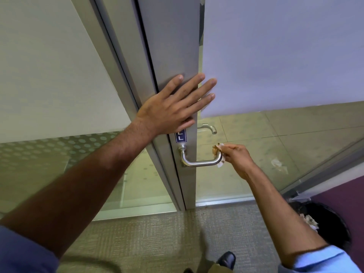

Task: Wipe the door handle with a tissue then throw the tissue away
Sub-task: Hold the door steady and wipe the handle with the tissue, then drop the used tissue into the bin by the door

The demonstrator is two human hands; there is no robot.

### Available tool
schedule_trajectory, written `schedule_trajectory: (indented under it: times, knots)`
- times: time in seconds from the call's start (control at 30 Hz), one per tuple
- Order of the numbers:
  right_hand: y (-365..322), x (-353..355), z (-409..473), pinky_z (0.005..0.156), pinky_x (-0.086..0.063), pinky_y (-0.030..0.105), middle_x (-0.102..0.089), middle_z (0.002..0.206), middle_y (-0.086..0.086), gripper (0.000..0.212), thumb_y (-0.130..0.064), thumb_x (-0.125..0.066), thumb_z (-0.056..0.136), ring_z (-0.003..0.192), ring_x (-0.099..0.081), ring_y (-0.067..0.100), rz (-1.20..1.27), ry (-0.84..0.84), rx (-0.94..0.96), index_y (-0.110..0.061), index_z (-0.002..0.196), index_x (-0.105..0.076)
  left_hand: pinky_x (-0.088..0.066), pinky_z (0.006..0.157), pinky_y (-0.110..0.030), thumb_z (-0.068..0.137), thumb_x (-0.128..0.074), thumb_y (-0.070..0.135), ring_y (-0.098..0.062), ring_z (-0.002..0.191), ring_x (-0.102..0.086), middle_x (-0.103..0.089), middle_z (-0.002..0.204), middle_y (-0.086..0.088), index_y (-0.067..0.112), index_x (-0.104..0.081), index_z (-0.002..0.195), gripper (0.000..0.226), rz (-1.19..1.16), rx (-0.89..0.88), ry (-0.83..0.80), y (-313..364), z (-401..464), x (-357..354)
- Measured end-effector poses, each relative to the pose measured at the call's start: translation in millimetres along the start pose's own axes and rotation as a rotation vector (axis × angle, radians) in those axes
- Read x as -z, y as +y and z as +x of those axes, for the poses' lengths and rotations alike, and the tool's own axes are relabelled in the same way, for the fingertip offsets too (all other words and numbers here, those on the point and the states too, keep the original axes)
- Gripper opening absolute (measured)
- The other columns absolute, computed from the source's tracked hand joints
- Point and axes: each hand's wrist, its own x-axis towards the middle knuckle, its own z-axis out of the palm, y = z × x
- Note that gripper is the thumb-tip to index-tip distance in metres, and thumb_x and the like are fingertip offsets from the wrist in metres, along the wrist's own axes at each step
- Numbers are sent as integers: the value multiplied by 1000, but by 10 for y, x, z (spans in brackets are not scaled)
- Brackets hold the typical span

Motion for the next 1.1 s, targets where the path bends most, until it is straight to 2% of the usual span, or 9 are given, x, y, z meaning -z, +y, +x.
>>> schedule_trajectory:
  times: [0.1, 0.27, 0.43, 0.53, 0.63, 0.77, 0.93, 1.0, 1.1]
  knots:
    - [148, 87, -163, 80, -51, 32, -69, 71, 12, 17, -9, -65, 90, 68, -62, 20, 194, 41, -55, -1, 79, -76, -7, 127, -54, 105, -38, 60, -35, 160, -22, -15, 177, -12, 15, -18, 173, 83, 8, 2, 14, -7, -4, 1]
    - [303, 301, -567, 80, -57, 27, -76, 103, 19, 18, -6, -61, 93, 97, -72, 28, 484, 28, -24, 2, 92, -77, -10, 127, -54, 105, -39, 59, -35, 161, -19, -12, 178, -12, 16, -19, 173, 82, -13, 16, 28, -25, -11, -44]
    - [479, 786, -921, 69, -61, 32, -75, 103, 17, 22, -9, -66, 88, 91, -73, 30, 568, 214, -78, 2, 108, -67, -4, 128, -53, 104, -58, 49, -35, 160, -26, -28, 174, -12, 18, -41, 166, 72, -251, 221, 6, 170, -81, 124]
    - [616, 1449, -1126, 58, -57, 27, -77, 88, 11, 10, -4, -66, 90, 70, -71, 19, 547, 390, -35, -1, 100, -67, 6, 128, -50, 105, -61, 49, -34, 159, -27, -36, 170, -14, 17, -45, 163, 68, -391, 420, 39, 681, 154, 372]
    - [821, 2141, -1287, 65, -58, 27, -76, 75, 5, 11, 3, -71, 85, 69, -69, 18, 423, 574, -58, -8, 85, -69, -8, 128, -50, 98, -66, 50, -30, 160, -25, -41, 167, -13, 16, -43, 160, 75, -644, 508, 6, 1475, 554, 631]
    - [1242, 3210, -1491, 72, -54, 29, -76, 70, 0, 14, 9, -72, 80, 67, -68, 15, 251, 638, -189, -2, 88, -73, -25, 121, -52, 91, -65, 50, -31, 154, -35, -44, 165, -13, 11, -45, 156, 78, -977, 504, -164, 2907, 1341, 1060]
    - [1970, 4459, -1469, 79, -51, 36, -70, 91, 13, 22, 9, -69, 78, 83, -62, 24, -46, 774, -351, -13, 76, -70, -18, 126, -49, 96, -66, 46, -31, 161, -22, -25, 174, -12, 9, -38, 164, 83, -1320, 421, -352, 4585, 2409, 1181]
    - [2375, 4861, -1417, 76, -51, 30, -72, 92, 11, 15, 5, -72, 76, 84, -64, 24, -191, 825, -405, -10, 80, -72, -15, 127, -47, 96, -59, 48, -29, 162, -16, -19, 176, -9, 11, -33, 167, 84, -1406, 370, -430, 5234, 2680, 1144]
    - [3124, 5433, -1188, 63, -39, 12, -74, 89, 13, 12, 5, -73, 76, 80, -64, 23, -274, 869, -472, -5, 83, -74, -21, 126, -52, 93, -75, 35, -27, 161, -16, -23, 174, -10, 7, -38, 166, 87, -1523, 302, -515, 6304, 2981, 980]
